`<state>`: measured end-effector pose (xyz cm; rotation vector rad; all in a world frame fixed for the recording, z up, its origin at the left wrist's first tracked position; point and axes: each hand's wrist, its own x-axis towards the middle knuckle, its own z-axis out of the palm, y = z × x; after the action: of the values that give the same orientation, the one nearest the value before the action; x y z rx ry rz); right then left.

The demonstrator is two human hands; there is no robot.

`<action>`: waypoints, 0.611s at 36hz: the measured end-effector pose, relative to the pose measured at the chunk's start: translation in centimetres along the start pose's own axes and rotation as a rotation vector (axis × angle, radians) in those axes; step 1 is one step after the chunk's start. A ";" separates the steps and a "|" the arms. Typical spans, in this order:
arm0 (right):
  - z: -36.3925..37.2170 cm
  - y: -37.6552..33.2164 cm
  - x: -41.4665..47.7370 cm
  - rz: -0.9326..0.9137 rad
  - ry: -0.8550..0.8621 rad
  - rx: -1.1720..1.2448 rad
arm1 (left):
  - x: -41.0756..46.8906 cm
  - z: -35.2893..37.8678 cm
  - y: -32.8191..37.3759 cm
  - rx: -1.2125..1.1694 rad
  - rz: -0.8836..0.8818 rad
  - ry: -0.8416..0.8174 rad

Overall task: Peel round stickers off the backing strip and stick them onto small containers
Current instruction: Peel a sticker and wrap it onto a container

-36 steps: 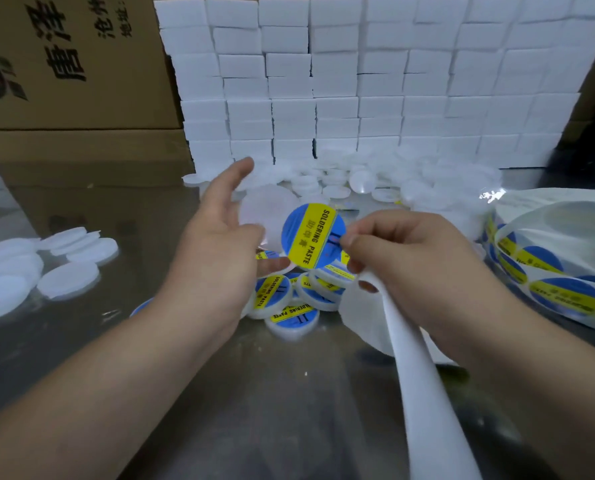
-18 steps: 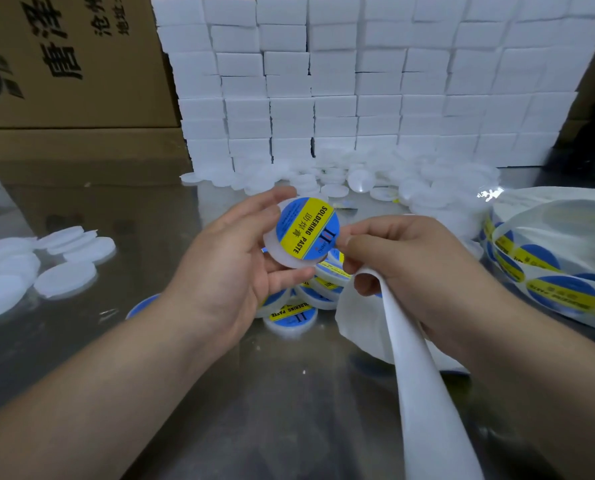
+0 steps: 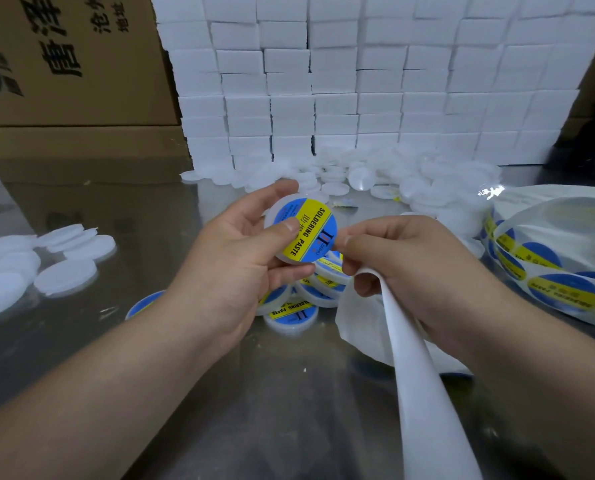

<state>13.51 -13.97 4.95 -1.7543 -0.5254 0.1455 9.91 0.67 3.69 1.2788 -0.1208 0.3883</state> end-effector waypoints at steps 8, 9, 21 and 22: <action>-0.1 0.1 0.0 -0.002 -0.003 -0.015 | -0.1 0.2 0.0 0.036 0.017 0.010; -0.1 0.1 0.0 -0.003 -0.006 -0.021 | -0.1 0.2 0.0 0.047 0.023 0.012; -0.2 0.3 0.2 0.011 0.044 -0.107 | -1.1 1.0 0.0 0.243 0.199 0.085; -0.3 0.5 0.3 -0.001 0.082 -0.146 | -1.2 1.0 0.1 0.264 0.230 0.109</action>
<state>14.00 -14.22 4.61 -1.8934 -0.4865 0.0349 8.93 -0.53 3.71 1.5054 -0.1278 0.6882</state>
